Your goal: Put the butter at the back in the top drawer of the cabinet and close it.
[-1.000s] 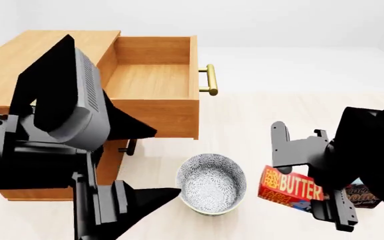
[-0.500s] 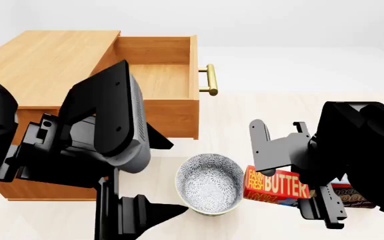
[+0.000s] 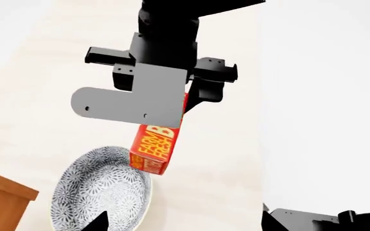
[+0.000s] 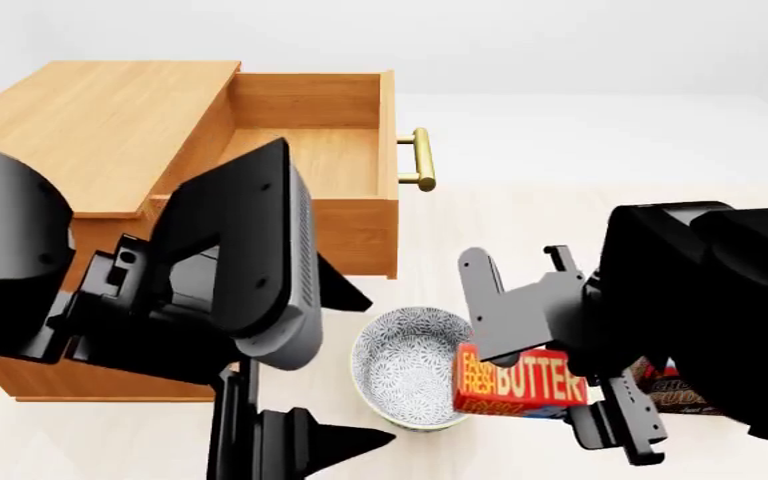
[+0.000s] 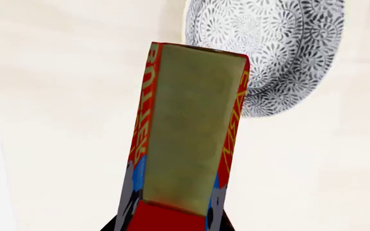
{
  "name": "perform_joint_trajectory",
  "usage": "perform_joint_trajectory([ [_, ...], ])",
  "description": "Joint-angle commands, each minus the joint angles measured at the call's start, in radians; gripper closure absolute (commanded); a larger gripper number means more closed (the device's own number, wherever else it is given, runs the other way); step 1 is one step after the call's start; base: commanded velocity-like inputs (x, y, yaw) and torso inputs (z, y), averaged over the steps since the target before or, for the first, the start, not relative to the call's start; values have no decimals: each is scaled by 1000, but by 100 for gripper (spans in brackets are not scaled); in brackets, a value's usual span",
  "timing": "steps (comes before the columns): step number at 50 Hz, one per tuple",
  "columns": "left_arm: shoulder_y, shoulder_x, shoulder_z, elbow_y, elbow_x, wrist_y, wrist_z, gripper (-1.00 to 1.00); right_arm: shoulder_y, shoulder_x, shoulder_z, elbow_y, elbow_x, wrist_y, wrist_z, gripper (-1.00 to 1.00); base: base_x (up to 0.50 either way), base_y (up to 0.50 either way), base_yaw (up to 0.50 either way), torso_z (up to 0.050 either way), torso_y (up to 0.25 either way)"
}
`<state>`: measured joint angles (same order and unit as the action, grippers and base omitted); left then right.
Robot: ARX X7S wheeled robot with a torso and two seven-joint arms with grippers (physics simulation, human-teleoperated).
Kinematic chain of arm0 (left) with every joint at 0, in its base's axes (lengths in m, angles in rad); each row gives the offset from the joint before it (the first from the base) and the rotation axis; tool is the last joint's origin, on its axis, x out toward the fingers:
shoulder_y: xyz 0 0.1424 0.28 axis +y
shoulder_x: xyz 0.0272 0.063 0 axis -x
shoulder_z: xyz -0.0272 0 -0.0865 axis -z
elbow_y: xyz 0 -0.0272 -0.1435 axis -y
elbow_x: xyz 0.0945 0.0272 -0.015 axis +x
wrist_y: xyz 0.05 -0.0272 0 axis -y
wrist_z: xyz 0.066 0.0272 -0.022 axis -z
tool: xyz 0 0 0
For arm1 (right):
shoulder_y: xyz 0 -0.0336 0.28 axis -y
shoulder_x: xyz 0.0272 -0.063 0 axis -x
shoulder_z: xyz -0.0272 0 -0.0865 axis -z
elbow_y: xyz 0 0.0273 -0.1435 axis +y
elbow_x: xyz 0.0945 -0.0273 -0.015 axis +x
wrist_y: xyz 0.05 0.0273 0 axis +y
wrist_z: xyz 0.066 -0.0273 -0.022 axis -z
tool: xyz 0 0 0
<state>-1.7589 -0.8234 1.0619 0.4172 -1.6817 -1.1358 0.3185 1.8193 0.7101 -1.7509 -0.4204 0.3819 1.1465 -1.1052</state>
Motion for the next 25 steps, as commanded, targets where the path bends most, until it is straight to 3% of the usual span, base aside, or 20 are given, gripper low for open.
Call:
perform_joint_trajectory([
  [1,21,18,10,-19,63,17,31,-100,26,-5,34,-42,5,-13,-1,100,0,0,0,10,0],
  [25,83,51,61,-21,179,38,71,-100,36,-22,82,-67,24,-11,17,100,0,0,0,0,0],
])
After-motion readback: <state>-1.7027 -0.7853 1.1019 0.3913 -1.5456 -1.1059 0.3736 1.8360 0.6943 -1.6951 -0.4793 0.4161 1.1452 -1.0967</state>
